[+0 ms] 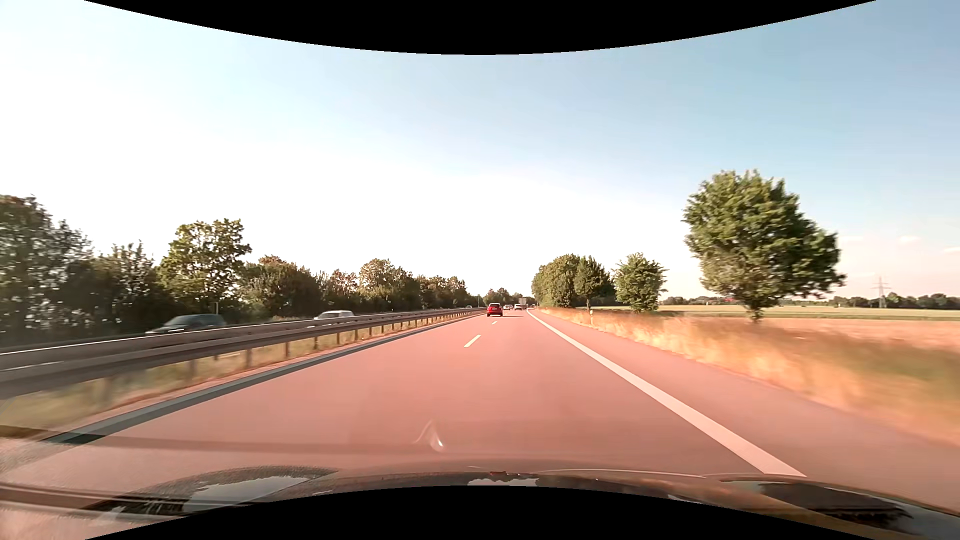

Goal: Follow the waypoints while adhering to traffic rules and regulations

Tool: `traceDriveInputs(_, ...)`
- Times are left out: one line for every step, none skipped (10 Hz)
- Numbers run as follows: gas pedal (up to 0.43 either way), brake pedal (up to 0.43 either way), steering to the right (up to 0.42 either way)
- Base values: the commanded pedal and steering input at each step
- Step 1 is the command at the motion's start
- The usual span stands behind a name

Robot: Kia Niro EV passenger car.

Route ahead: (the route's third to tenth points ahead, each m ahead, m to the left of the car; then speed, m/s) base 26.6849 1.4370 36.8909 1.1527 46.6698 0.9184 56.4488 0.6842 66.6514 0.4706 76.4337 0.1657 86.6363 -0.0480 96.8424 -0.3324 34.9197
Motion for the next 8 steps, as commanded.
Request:
traceDriveInputs(0.378,0.006,-0.002)
traceDriveInputs(0.370,0.006,-0.002)
traceDriveInputs(0.358,0.006,-0.002)
traceDriveInputs(0.358,0.006,-0.001)
traceDriveInputs(0.358,0.006,-0.001)
traceDriveInputs(0.358,0.006,-0.001)
traceDriveInputs(0.358,0.006,-0.001)
traceDriveInputs(0.358,0.006,-0.001)
